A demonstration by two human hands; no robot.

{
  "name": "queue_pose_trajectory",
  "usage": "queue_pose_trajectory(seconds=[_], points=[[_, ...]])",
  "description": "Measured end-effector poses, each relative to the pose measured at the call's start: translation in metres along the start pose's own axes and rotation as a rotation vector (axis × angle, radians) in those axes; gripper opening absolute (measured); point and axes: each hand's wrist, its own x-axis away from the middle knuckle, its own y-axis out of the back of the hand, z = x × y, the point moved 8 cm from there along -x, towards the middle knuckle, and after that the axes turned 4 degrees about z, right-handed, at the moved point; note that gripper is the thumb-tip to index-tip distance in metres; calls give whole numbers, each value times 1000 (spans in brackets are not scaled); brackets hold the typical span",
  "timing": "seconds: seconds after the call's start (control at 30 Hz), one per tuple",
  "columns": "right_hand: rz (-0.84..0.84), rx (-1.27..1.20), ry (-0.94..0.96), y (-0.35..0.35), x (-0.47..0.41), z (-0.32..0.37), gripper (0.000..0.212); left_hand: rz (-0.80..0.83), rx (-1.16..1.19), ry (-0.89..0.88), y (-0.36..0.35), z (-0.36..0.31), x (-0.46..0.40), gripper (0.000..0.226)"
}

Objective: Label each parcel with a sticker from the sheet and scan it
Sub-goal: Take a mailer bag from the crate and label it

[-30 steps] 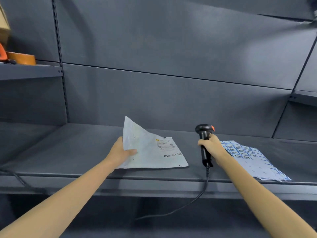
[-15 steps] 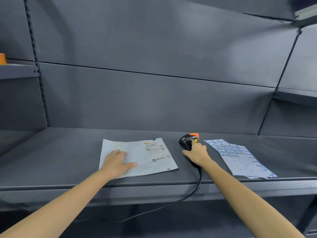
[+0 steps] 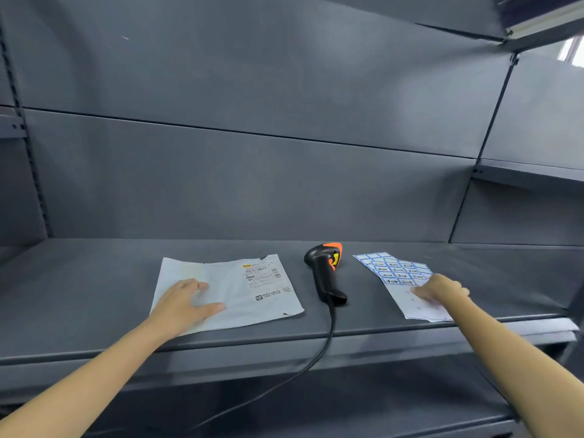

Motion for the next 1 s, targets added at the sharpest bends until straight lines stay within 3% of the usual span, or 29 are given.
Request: queue_pose_trajectory(seconds=[0.13, 0.23, 0.3, 0.4, 0.53, 0.7, 0.8, 0.9, 1.0], points=[[0, -148, -11, 5, -11, -16, 57, -27, 99, 4, 5, -6, 4, 57], [-18, -294, -18, 11, -16, -21, 56, -173, 265, 31, 25, -10, 11, 35], [-70, -435, 13, 20, -13, -17, 48, -267, 332, 8, 38, -17, 18, 23], [-186, -684, 234, 43, 16, 9, 24, -311, 441, -68, 46, -33, 22, 23], [-187, -1039, 545, 59, 91, 58, 20, -213, 693, -98, 30, -62, 24, 35], [229, -1336, 770, 17, 189, 128, 21, 150, 1195, -9, -9, -92, 27, 59], [414, -1318, 757, -23, 220, 154, 29, 292, 1239, -27, -15, -102, 31, 59], [469, -1164, 775, -53, 239, 171, 35, 284, 1322, -35, -12, -96, 32, 48], [244, -959, 837, -58, 244, 182, 48, 174, 1287, -21, -4, -81, 33, 25]])
